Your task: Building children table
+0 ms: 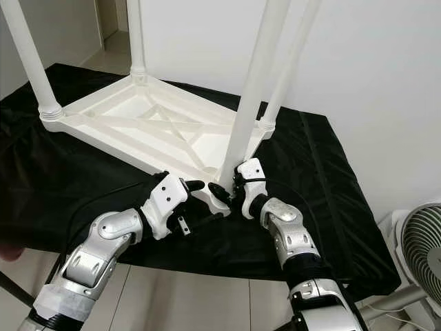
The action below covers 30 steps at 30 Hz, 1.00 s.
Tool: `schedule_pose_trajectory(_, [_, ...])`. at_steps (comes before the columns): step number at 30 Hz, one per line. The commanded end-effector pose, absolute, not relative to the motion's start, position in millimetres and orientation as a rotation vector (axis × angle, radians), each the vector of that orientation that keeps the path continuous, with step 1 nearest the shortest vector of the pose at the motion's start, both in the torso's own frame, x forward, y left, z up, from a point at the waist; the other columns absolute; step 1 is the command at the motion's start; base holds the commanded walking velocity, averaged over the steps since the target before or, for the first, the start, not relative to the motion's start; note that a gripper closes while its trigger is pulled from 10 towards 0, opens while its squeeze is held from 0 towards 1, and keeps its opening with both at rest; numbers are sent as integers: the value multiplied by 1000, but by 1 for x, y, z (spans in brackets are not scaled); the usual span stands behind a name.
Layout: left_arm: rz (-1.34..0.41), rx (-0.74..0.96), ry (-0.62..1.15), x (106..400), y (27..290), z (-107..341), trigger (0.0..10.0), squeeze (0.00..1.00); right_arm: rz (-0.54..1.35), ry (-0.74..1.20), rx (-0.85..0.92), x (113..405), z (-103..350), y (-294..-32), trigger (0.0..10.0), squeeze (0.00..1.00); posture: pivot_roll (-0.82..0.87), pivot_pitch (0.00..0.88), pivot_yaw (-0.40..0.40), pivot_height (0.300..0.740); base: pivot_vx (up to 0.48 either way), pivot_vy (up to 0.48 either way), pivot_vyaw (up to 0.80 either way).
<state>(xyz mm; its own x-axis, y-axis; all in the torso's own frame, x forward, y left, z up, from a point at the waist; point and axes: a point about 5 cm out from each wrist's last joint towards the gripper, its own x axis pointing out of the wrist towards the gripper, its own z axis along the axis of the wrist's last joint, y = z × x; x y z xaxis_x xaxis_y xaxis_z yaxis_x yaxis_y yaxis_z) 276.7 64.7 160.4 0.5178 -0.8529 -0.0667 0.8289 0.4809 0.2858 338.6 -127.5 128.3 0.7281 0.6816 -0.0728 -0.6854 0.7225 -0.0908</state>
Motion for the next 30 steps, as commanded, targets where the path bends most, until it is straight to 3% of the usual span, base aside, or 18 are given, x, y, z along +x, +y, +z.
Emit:
schedule_pose_trajectory(1, [-984, 288, -98, 276, 63, 161, 10000, 0, 768, 28, -129, 338, 127, -129, 0, 0, 38, 0, -140, 740, 0, 0, 0])
schedule_pose_trajectory(2, [-985, 289, -99, 276, 63, 161, 10000, 0, 748, 18, -119, 338, 128, -130, 471, 0, 35, 0, -141, 740, 0, 0, 0])
schedule_pose_trajectory(5, [-987, 289, -99, 276, 64, 161, 10000, 0, 722, 7, -108, 339, 129, -131, 471, 0, 35, 0, -141, 740, 0, 0, 0])
schedule_pose_trajectory(6, [-987, 289, -98, 276, 63, 161, 10000, 0, 698, -12, -93, 336, 131, -130, 10000, 0, 32, 0, -142, 740, 0, 0, 0])
schedule_pose_trajectory(19, [-995, 281, -93, 274, 62, 159, 10000, 0, 393, -75, 26, 312, 140, -105, 10000, 0, 19, 0, -143, 740, 0, 0, 0])
schedule_pose_trajectory(22, [-999, 280, -92, 274, 61, 159, 10000, 0, 154, -57, 52, 308, 139, -101, 10000, 0, 16, 0, -142, 740, 0, 0, 0])
schedule_pose_trajectory(26, [-1000, 281, -94, 273, 60, 159, 10000, 0, 2, -49, 91, 303, 138, -99, 10000, 0, 19, 0, -145, 740, 0, 0, 0])
schedule_pose_trajectory(30, [-995, 273, -93, 273, 60, 159, 10000, 0, 18, -62, 90, 300, 143, -100, 10000, 0, 14, 0, -148, 740, 0, 0, 0])
